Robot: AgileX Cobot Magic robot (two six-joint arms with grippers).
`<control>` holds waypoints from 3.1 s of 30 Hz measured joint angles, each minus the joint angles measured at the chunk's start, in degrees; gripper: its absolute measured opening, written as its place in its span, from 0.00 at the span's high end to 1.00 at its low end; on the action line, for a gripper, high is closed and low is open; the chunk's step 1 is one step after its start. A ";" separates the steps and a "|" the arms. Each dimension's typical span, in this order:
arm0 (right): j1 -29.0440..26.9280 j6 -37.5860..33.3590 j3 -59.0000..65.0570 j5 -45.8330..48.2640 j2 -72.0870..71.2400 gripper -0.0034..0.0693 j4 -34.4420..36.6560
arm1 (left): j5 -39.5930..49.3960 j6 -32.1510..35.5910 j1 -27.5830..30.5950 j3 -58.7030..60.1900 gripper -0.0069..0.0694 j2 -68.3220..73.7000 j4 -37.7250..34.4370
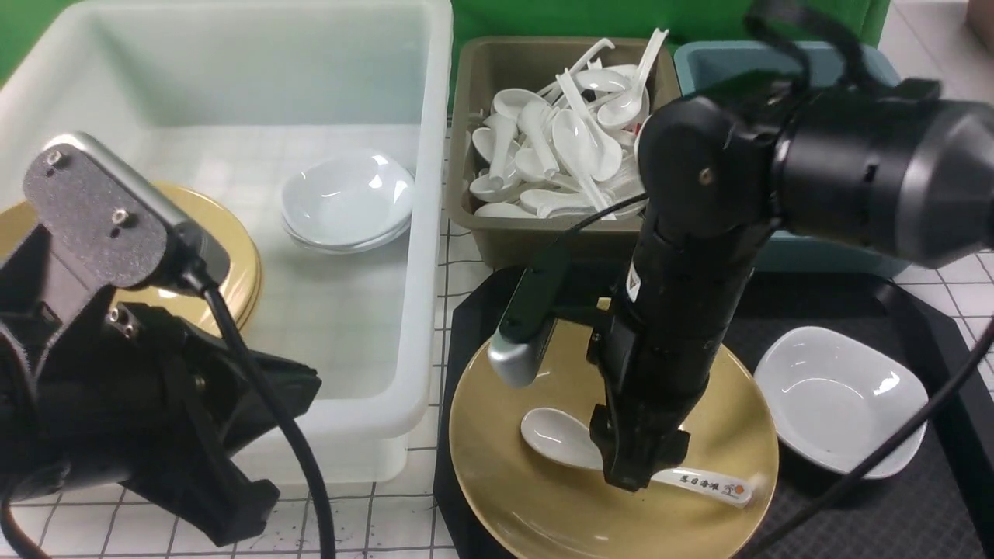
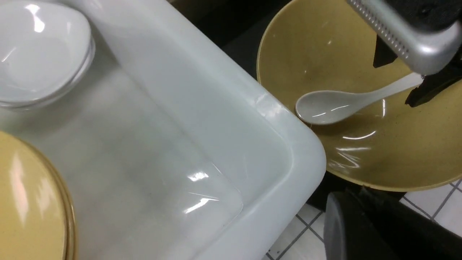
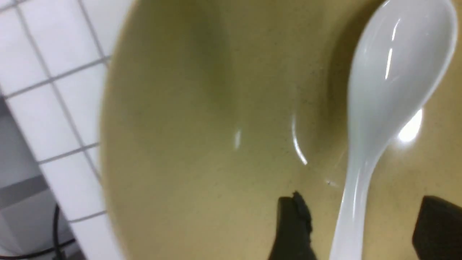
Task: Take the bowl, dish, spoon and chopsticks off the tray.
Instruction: Use the right arm to grab the soup spoon in the middle, then use the right arm to put the soup spoon into the small storage box in the middle, then use the left arm to grab the yellow noodle bowl on the left
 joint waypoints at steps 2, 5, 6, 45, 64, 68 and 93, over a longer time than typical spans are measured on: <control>0.00 0.77 0.00 -0.06 1.37 0.30 -0.13 | -0.74 0.05 0.00 0.00 0.92 0.00 0.00; 0.00 0.99 0.00 -0.14 3.13 0.30 -0.16 | -2.03 0.48 0.00 0.00 0.92 0.00 0.00; 0.04 0.99 0.00 -0.23 3.96 0.30 -0.31 | -2.64 0.68 0.00 0.00 0.92 0.11 0.00; -15.95 31.67 -30.26 -36.09 16.90 0.55 -19.48 | -0.51 6.35 15.35 -24.44 0.92 28.37 -13.90; -17.01 20.25 -28.83 1.08 -0.36 0.61 -14.21 | 16.00 7.35 -1.03 -46.56 0.87 51.04 -4.98; -17.01 18.56 -20.60 1.37 -6.64 0.75 -9.75 | 20.62 4.43 -4.43 -51.47 0.76 57.24 1.89; -16.86 14.10 9.70 -0.84 -28.86 0.89 -2.89 | 24.78 -2.21 -9.66 -56.69 0.74 72.73 7.92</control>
